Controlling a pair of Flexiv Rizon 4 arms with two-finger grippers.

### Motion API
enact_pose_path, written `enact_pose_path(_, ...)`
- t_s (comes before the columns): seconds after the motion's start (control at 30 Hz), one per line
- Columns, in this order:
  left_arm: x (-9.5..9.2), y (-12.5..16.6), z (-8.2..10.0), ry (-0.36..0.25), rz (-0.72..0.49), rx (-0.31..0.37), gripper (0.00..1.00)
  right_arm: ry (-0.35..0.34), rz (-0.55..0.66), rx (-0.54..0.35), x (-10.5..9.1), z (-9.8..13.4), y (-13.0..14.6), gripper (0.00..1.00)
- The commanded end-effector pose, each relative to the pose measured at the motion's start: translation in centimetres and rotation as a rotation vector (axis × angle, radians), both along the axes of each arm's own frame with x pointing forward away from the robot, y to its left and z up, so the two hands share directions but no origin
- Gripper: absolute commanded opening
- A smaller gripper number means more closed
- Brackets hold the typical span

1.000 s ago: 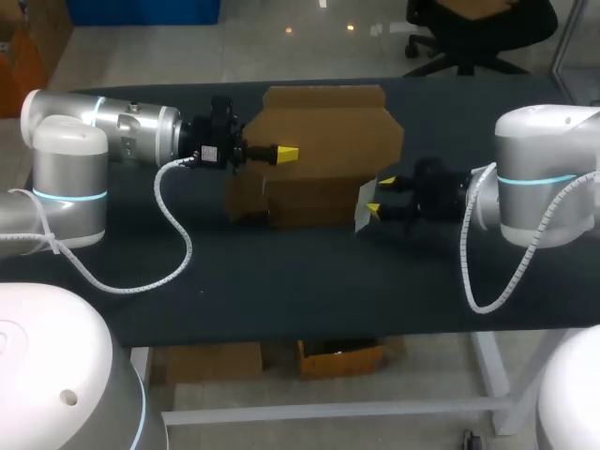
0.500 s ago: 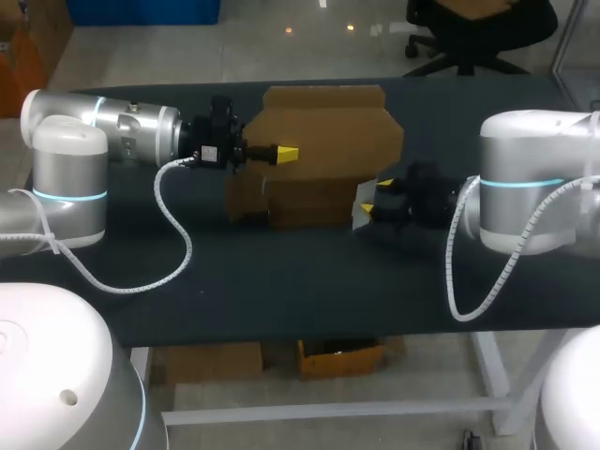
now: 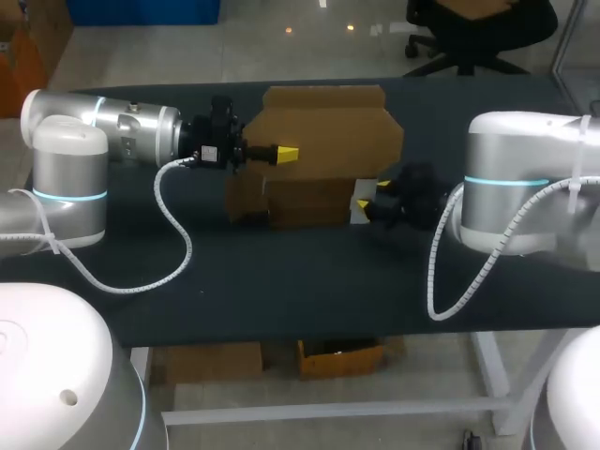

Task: Assemble the packaging by folding the flat box into shape, placing the metal phone stand inside, and closing the box properly

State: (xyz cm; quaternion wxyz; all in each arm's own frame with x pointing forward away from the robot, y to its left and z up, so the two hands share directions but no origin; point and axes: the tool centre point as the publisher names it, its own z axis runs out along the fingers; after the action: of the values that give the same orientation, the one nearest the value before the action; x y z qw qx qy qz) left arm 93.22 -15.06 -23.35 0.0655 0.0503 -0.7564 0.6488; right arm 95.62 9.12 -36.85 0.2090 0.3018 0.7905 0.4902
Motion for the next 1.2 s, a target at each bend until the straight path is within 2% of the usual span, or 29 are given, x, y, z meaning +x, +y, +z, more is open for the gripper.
enact_pose_path(0.03,0.07,-0.05,-0.43,0.001,-0.004,0.0,0.0,-0.03,-0.074,0.008,0.26,-0.73,0.36,0.52)
enact_pose_path(1.2,0.07,-0.05,-0.43,0.001,-0.004,0.0,0.0,0.007,-0.405,0.009,0.94,-0.6,1.0,0.36)
